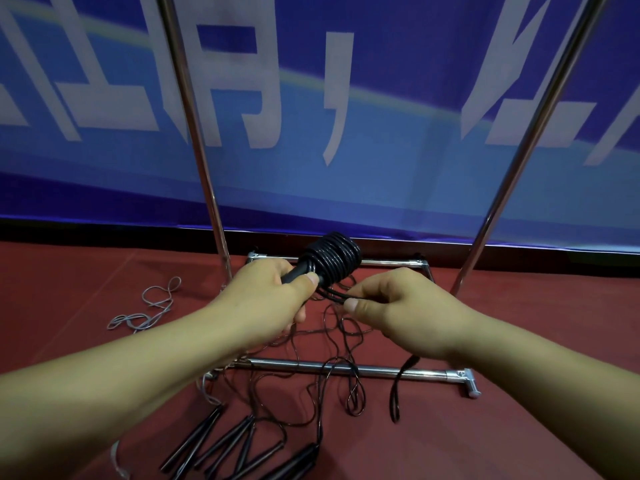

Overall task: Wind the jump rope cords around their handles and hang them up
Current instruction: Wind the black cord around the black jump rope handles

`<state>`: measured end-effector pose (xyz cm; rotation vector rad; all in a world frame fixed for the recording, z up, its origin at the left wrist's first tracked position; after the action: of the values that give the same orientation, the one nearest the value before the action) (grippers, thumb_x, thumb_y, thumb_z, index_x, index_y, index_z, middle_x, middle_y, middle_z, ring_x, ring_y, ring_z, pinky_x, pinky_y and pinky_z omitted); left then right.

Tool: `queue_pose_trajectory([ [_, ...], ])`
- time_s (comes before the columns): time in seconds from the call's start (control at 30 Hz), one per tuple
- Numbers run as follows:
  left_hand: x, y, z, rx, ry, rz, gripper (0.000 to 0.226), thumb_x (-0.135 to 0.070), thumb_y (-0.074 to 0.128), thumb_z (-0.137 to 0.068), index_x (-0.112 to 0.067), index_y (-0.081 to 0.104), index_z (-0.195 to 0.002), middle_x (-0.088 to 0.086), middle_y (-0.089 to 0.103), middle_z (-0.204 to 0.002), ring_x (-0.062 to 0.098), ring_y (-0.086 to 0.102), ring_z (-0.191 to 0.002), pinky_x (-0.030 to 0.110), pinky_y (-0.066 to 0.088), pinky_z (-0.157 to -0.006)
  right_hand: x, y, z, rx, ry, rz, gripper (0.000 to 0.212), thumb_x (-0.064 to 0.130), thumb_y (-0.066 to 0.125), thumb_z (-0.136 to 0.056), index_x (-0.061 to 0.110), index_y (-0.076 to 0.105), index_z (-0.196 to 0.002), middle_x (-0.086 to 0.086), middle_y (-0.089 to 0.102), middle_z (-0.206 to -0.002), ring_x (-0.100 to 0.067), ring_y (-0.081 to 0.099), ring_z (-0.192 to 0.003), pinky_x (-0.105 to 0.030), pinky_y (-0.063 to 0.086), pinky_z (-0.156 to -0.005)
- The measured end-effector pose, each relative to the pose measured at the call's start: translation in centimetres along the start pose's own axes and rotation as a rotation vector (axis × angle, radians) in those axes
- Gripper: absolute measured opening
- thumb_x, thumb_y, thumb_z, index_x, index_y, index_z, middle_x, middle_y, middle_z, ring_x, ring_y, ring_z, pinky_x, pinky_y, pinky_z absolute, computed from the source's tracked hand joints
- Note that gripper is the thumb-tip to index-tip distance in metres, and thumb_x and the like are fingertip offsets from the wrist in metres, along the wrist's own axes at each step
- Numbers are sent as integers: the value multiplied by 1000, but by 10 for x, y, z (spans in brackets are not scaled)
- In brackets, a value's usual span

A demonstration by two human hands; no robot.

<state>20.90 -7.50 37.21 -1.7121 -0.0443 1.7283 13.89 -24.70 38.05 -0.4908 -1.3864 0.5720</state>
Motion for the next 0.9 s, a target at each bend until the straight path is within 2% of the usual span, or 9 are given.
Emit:
queue_pose_trajectory([
  [0.1, 0, -2, -2, -21, 19, -60, 27, -37, 54, -99, -14, 65, -92, -1, 67, -62, 17, 56, -55, 36, 48, -63, 0, -2, 0, -18, 20, 13, 20, 35, 60, -97, 22, 74, -92, -5, 70, -77, -22, 60, -68, -30, 52, -68],
  [0.13, 0, -3, -2, -25, 27, -89, 28, -39, 54, -99, -15, 65, -91, -1, 68, -62, 16, 56, -55, 36, 49, -64, -1, -3, 0, -21, 30, 16, 20, 36, 60, -97, 23, 74, -91, -9, 73, -84, -21, 64, -73, -32, 54, -73],
  [0.23, -3, -5, -2, -46, 71, -193, 29, -41, 55, -98, -16, 63, -87, 6, 69, -67, 17, 56, -53, 37, 48, -61, -4, -5, 2, -4, 58, 27, 23, 36, 59, -98, 24, 73, -85, 11, 62, -62, 4, 52, -55, -14, 43, -54],
  [0.37, -5, -4, -2, -65, 119, -310, 27, -41, 56, -97, -17, 63, -85, 17, 71, -80, 23, 57, -59, 48, 51, -63, -3, -4, 5, 34, 65, 22, 25, 34, 55, -100, 24, 69, -82, 29, 54, -48, 14, 51, -49, -2, 34, -49],
  [0.47, -4, -2, -5, -59, 112, -338, 26, -40, 57, -97, -19, 63, -83, 11, 65, -67, 18, 53, -55, 44, 48, -58, 2, -1, 4, 40, 34, 40, 28, 34, 56, -100, 17, 69, -81, 18, 50, -49, 3, 45, -46, -8, 34, -50],
  [0.57, -2, 3, -6, -47, 92, -395, 27, -39, 57, -97, -18, 60, -80, -3, 53, -59, 15, 47, -52, 30, 36, -53, 4, 4, 5, 69, -2, 77, 28, 36, 58, -97, 14, 70, -84, 4, 50, -62, -6, 41, -55, -25, 39, -58],
  [0.63, -2, 5, -6, -40, 87, -427, 27, -38, 57, -97, -16, 60, -80, -4, 50, -58, 15, 46, -52, 28, 33, -52, 6, 5, 5, 70, -12, 87, 26, 36, 58, -97, 16, 71, -85, -5, 55, -67, -9, 45, -59, -33, 43, -62],
  [0.77, -3, 8, -5, 49, 92, -452, 25, -37, 55, -98, -15, 61, -90, -5, 49, -61, 15, 46, -54, 30, 36, -56, 4, -1, 3, -8, -23, 113, 23, 34, 58, -98, 20, 72, -86, -4, 63, -69, -17, 52, -59, -32, 47, -63],
  [0.9, 4, 15, -2, 235, 77, -507, 20, -38, 55, -99, -20, 61, -93, -7, 50, -64, 11, 45, -54, 27, 36, -55, 0, -8, 0, -109, -73, 255, 19, 38, 66, -92, 22, 73, -84, 5, 68, -72, -8, 58, -63, -26, 45, -61],
])
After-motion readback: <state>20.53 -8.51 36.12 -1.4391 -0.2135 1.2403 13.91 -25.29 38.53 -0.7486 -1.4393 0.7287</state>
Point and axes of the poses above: each hand's wrist, its own z-axis away from the middle knuckle, its own y-axis out of the palm, x = y × z, the point moved 4 cm from there along -z, towards the middle knuckle
